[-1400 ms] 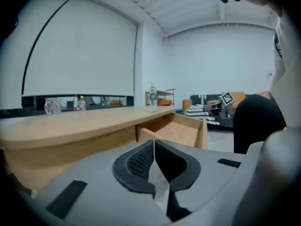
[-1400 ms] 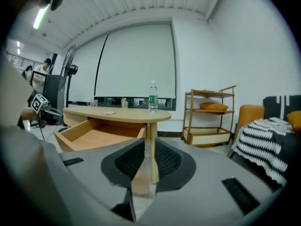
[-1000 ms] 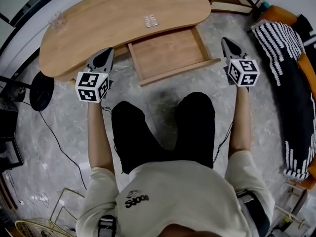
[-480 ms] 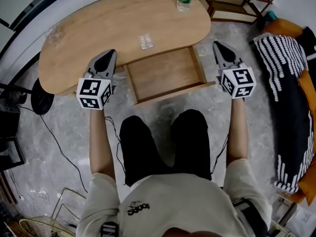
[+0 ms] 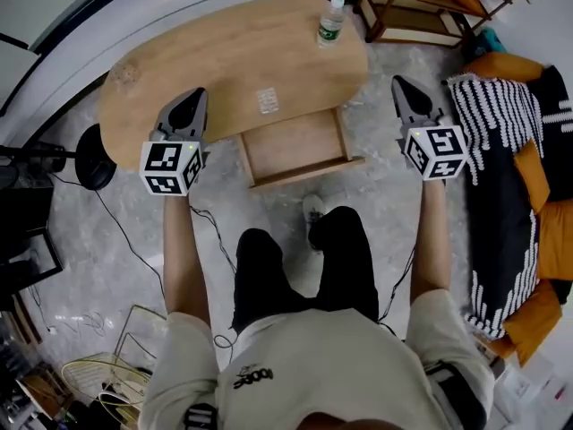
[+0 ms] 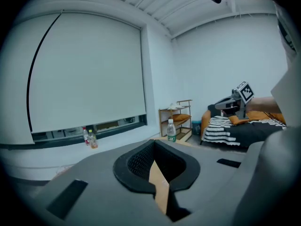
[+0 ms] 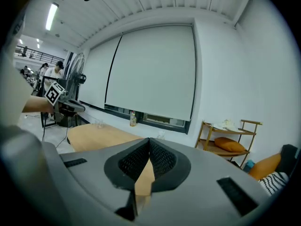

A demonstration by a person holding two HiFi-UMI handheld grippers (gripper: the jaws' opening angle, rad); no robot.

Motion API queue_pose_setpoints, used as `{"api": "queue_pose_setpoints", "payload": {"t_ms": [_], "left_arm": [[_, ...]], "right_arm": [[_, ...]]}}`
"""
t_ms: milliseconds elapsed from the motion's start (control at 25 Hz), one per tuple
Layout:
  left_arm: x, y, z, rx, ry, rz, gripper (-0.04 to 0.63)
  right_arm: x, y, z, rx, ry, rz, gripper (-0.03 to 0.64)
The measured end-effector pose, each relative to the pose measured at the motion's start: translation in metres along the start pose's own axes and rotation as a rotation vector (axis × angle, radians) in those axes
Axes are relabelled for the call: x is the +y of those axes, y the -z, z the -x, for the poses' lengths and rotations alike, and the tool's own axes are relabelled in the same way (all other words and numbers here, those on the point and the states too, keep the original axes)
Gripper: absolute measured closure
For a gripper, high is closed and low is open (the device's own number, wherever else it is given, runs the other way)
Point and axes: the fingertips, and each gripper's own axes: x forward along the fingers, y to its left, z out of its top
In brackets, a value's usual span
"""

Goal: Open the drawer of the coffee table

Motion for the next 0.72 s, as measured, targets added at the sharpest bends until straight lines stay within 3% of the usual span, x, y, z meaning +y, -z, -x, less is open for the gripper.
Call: {"api": "queue_pose_setpoints", "payload": {"t_ms": [440,720], "left_arm": [[0.027,-0.169,0.105,0.007,-0.040,0.002,0.577],[0.031,-0.237,0.187,-0.030,-0.046,-0.010,0.577]], "right_arm": [[0.008,-0.190,0.059,0.019,0.009,0.089,0.611],[0.050,-0.285,0.110,-0.023,0.010,0.124,0.611]]}}
